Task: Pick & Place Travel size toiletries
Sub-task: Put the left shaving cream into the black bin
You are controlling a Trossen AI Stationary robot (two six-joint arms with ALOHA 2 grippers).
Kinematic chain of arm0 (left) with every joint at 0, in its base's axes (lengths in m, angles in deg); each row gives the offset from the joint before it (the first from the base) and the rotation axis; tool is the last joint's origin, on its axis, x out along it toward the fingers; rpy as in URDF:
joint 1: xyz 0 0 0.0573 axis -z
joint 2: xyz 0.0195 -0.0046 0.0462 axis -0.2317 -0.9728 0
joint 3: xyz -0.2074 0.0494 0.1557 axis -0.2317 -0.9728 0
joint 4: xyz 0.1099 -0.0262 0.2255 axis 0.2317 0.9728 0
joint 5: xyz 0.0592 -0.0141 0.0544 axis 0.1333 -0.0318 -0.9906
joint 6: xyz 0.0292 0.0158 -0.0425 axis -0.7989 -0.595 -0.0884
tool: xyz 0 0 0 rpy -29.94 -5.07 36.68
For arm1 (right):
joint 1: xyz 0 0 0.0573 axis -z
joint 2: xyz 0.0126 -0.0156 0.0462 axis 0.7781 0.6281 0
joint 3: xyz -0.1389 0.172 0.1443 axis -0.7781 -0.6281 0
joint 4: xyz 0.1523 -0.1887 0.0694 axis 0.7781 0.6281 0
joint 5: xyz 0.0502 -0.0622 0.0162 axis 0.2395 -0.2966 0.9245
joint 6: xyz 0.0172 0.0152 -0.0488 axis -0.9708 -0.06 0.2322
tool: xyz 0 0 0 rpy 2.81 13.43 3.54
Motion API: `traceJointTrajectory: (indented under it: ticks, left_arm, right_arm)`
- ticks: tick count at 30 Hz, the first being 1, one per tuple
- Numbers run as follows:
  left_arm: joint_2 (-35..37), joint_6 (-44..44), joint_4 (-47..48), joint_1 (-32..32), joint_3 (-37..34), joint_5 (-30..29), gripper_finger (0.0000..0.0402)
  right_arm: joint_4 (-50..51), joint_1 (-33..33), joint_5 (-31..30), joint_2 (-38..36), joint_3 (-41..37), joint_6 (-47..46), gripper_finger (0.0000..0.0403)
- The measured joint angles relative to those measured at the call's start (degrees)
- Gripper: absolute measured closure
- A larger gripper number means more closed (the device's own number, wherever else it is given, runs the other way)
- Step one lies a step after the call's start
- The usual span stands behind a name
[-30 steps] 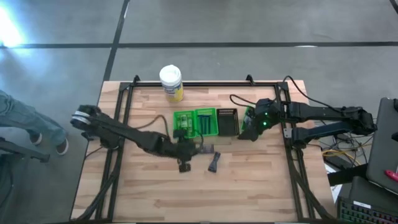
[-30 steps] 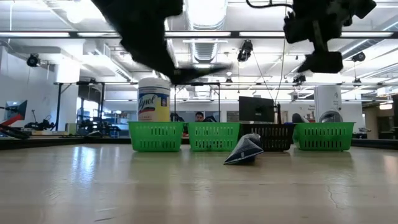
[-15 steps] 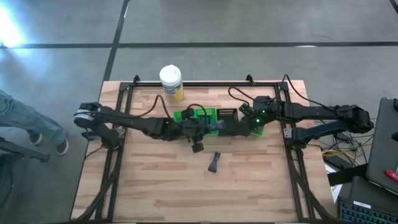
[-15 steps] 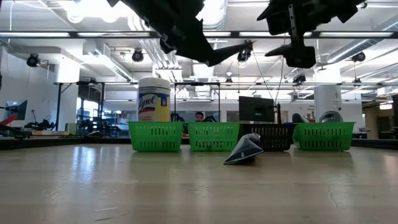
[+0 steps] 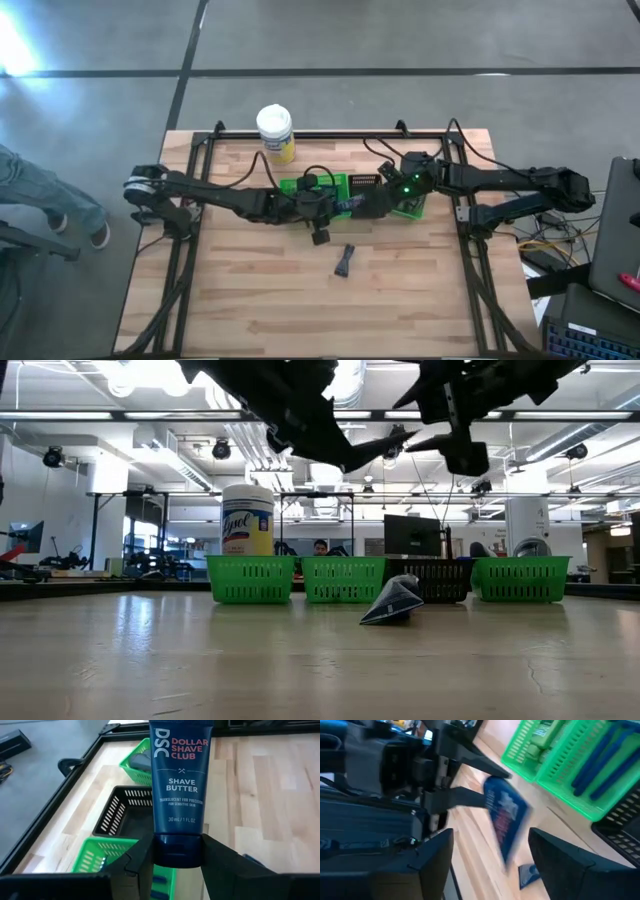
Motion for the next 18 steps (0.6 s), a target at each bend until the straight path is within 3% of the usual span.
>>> traceJointTrajectory:
  ticks: [18]
  left_arm:
    - [-1.4,0.0,-0.3,-0.4,0.3,0.9,0.0266]
  right_arm:
    - [2.8,0.1,0.5,-0.7,-0.1,-0.7,0.0227]
